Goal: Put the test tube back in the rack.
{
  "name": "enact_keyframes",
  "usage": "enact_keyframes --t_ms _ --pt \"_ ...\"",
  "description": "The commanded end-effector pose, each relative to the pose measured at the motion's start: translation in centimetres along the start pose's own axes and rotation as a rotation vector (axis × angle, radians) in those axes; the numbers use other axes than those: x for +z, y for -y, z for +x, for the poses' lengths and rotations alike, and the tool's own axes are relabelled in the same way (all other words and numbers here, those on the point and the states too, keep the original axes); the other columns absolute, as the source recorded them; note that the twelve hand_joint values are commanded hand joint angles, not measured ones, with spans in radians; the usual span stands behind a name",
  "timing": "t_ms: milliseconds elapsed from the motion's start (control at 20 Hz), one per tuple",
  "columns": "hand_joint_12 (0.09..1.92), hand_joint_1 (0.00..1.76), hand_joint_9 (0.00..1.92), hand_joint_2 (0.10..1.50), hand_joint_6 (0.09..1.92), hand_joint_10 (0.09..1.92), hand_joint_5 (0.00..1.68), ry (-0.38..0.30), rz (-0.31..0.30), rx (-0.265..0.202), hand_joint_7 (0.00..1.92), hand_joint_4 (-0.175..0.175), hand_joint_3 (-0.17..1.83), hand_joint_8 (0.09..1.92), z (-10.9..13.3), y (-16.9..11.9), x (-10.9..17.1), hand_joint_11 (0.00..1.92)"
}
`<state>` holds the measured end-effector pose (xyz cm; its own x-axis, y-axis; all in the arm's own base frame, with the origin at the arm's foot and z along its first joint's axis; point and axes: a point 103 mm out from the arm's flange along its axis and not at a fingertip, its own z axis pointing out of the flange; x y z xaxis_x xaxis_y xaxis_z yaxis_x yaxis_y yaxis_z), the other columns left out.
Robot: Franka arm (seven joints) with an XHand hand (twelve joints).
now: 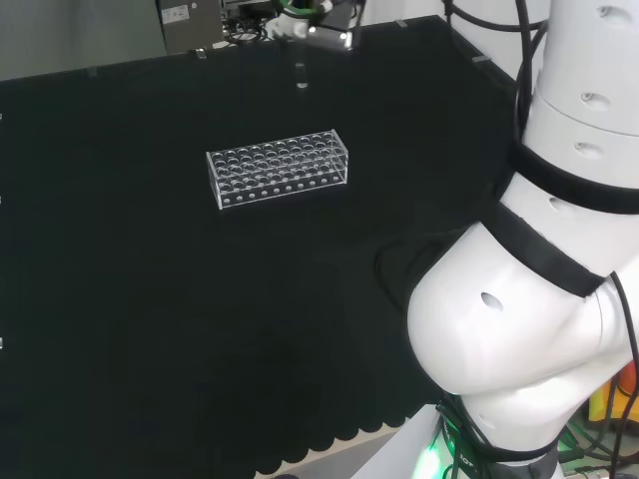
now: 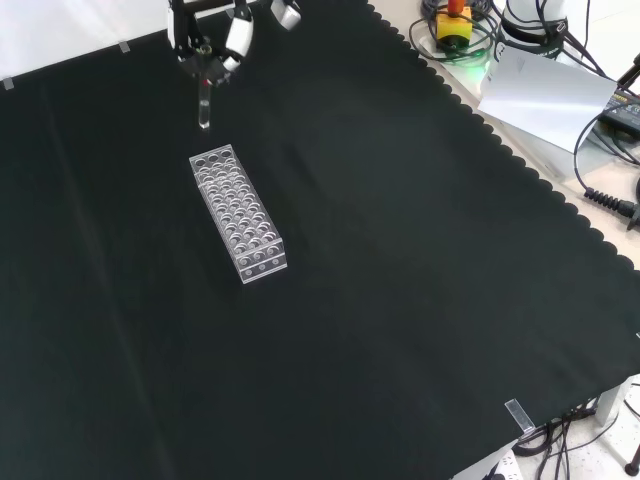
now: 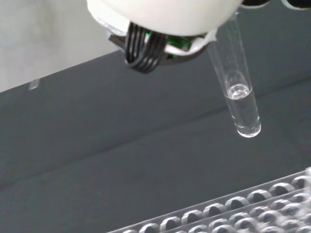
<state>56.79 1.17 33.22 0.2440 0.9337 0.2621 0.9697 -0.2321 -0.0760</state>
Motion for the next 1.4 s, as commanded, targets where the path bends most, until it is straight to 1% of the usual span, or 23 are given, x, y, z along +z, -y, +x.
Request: enact_keyframes --t_ms 50,550,700,850,1000,1150,1250,1400 --pt "0.86 1.23 1.63 0.64 0.45 0.51 1.38 -0.023 0.04 -0.047 1.74 -0.175 0.62 0.47 2.4 0.5 1.7 1.29" --pt "0.86 1.23 1.63 0.64 0.46 0.51 1.38 -0.034 0.078 -0.034 1.74 -0.175 0.62 0.47 1.6 0.3 4.5 1.29" --pt "0.86 1.23 1.63 0.64 0.46 0.51 1.38 -0.055 0.09 -0.025 1.74 -0.175 0.62 0.47 0.8 0.1 5.1 1.29" --pt "0.86 1.23 1.63 0.64 0.46 0.51 1.38 -0.064 0.103 -0.018 1.74 -0.175 0.62 0.47 0.6 -0.1 5.8 1.29" --pt "0.86 1.23 1.63 0.64 0.46 0.51 1.38 -0.056 0.117 -0.025 1.74 -0.175 0.62 0.47 0.6 -0.3 6.6 1.29" --pt "0.86 1.23 1.63 0.64 0.46 0.51 1.38 -0.063 0.125 -0.02 1.74 -0.175 0.62 0.47 0.5 -0.6 7.3 1.29" --pt "0.86 1.23 1.63 0.64 0.46 0.51 1.38 -0.07 0.135 -0.031 1.74 -0.175 0.62 0.47 0.5 -0.9 7.7 1.29" --pt "0.86 1.23 1.63 0.64 0.46 0.51 1.37 -0.071 0.141 -0.027 1.74 -0.175 0.62 0.47 0.5 -1.2 8.3 1.29"
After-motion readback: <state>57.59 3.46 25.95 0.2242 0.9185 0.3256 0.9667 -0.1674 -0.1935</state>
